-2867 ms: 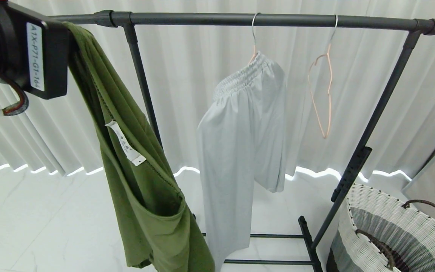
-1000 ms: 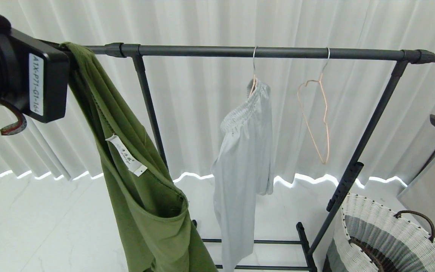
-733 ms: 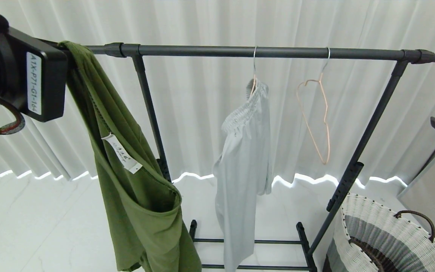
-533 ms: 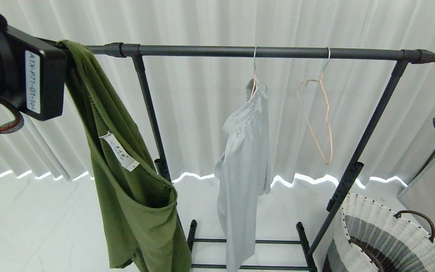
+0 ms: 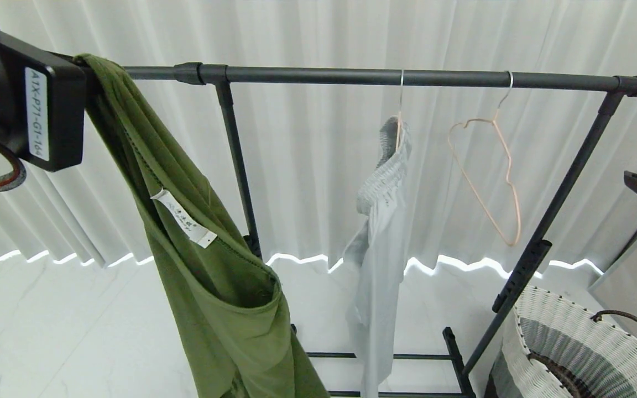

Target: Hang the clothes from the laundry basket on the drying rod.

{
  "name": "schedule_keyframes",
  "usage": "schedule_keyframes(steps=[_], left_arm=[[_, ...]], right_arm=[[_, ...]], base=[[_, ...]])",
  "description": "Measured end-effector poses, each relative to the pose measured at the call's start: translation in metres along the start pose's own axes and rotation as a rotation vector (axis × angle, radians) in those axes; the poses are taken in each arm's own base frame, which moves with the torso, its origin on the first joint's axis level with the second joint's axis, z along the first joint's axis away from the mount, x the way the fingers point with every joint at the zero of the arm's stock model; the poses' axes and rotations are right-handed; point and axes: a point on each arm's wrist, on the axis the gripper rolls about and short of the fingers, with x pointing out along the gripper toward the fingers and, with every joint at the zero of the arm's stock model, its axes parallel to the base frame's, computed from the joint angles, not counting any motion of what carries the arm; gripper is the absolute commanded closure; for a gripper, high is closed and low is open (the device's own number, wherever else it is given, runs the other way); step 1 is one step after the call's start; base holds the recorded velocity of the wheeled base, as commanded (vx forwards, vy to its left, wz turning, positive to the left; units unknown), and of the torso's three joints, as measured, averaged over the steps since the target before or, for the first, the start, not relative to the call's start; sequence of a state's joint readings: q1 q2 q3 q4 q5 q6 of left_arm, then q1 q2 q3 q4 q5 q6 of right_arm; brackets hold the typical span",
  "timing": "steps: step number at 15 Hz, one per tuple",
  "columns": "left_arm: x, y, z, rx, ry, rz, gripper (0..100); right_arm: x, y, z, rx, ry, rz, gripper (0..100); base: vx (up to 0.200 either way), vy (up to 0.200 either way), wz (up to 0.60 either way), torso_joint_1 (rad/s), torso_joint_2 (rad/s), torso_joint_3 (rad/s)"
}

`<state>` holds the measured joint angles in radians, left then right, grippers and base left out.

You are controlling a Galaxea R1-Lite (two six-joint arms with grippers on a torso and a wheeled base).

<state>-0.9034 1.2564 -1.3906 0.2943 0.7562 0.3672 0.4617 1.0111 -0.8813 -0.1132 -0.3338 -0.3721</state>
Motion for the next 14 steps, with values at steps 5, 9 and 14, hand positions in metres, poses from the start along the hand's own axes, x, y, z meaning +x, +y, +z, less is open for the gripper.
schedule_keyframes(steps=[5,9,14], left_arm=[[0.001,-0.001,-0.001,0.012,0.003,-0.003,100],[0.002,-0.002,-0.001,0.039,0.005,-0.003,100],[0.003,-0.003,-0.001,0.044,0.009,-0.004,100]], right_arm=[[0.018,0.008,-0.005,0.169,0.056,0.007,0],[0.038,0.008,-0.017,0.176,0.151,-0.036,0],[0.048,0.008,-0.025,0.168,0.206,-0.053,0]], base=[[0.04,0.0,0.0,-0.001,0.0,0.0],[0.2,0.0,0.0,-0.004,0.0,0.005],[0.04,0.0,0.0,0.002,0.0,0.0]])
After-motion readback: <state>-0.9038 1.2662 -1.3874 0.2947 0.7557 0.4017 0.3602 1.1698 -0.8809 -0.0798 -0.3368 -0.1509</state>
